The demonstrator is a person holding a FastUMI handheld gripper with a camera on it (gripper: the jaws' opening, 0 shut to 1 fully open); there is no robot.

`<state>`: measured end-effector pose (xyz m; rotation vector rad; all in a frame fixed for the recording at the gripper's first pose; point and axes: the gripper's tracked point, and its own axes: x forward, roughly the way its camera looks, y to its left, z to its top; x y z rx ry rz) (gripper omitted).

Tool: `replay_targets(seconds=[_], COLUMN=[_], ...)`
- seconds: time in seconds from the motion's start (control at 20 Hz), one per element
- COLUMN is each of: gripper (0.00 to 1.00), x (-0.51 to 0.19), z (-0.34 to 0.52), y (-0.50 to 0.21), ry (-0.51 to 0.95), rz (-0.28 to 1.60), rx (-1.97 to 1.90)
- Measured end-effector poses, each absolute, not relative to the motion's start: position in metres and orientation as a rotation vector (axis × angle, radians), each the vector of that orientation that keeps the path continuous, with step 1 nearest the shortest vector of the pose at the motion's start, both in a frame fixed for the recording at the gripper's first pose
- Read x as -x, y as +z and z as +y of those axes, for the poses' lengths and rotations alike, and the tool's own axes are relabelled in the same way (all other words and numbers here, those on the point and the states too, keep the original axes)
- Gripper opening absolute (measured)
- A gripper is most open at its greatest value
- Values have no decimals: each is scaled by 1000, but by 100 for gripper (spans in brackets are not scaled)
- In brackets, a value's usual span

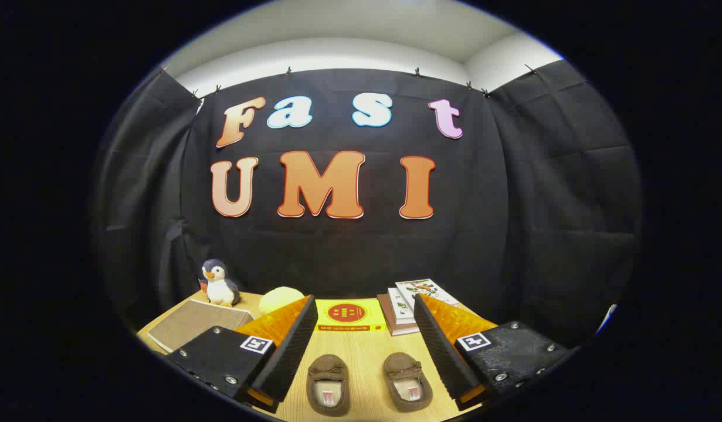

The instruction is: Open the storage box then place both shoes into the box .Put the left shoe in first, then the right shoe, with the right side of both shoes facing outward in a uniform manner.

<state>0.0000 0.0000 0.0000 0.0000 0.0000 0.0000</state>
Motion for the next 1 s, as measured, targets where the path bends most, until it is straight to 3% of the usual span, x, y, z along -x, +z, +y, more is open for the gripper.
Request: replay_targets(seconds=[1.0], gripper=[99], x=[-29], z=[-6], y=[-19], ry=[110], rz=[24], rx=[-2])
